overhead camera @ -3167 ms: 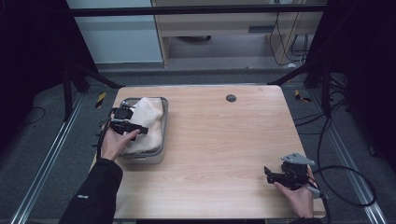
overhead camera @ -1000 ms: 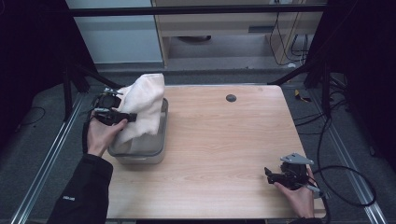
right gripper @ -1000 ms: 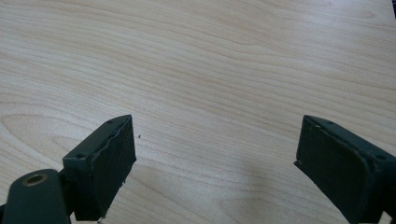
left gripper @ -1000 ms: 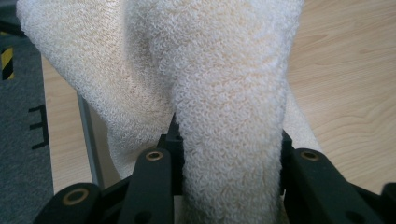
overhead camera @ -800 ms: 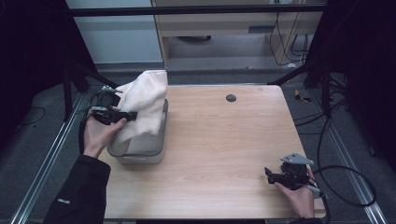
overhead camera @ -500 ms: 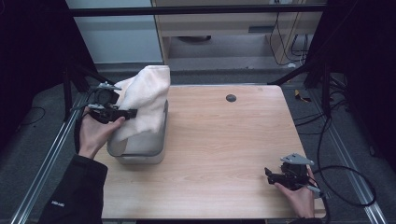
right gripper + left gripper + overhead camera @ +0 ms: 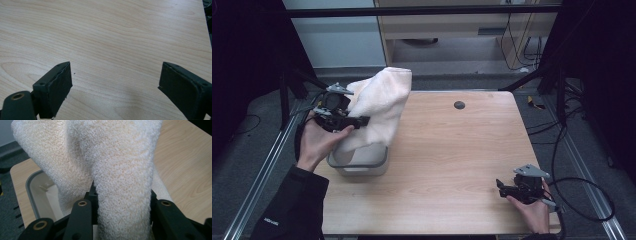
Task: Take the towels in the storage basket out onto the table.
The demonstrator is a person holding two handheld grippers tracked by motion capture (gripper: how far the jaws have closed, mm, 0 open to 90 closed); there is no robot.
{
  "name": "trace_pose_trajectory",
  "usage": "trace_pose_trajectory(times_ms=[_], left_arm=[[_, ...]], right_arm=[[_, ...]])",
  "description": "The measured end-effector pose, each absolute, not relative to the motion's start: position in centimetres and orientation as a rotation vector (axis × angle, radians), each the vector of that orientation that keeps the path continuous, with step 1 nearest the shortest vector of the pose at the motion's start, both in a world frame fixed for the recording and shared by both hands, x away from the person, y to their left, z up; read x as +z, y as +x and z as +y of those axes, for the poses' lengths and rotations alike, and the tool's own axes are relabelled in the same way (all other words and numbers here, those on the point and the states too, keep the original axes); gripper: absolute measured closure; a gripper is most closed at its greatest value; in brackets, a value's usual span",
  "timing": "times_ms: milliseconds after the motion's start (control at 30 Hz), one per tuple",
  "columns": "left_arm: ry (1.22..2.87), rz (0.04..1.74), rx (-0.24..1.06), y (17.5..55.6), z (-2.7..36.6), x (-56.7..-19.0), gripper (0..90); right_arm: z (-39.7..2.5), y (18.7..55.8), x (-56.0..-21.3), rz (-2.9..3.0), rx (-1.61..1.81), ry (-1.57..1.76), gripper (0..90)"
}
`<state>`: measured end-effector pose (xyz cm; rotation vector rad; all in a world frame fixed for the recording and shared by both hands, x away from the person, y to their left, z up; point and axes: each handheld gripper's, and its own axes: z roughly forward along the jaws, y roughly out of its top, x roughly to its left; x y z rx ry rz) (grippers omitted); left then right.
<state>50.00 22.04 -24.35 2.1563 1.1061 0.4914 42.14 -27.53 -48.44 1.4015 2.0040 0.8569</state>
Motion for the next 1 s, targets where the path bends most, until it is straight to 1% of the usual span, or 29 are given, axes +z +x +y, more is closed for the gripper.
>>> trace_pose_trajectory(times_ms=[233,367,767,1000], left_arm=[[2.177,1.038,0.483,49.2,20.3,-23.5,63.3],[2.208,0.972,0.474,48.6,18.6,-23.1,63.3],[2.265,0.880,0.442,48.4,14.6,-23.3,63.2],[2.289,0.835,0.402,48.5,11.9,-23.8,63.0]], right_arm=[[-27.6,42.1,-48.4,1.994,0.857,1.398,11.0],[-27.6,42.1,-48.4,1.996,0.856,1.394,11.0],[-27.6,42.0,-48.4,1.996,0.864,1.386,11.0],[-27.6,42.0,-48.4,2.000,0.864,1.378,10.8]])
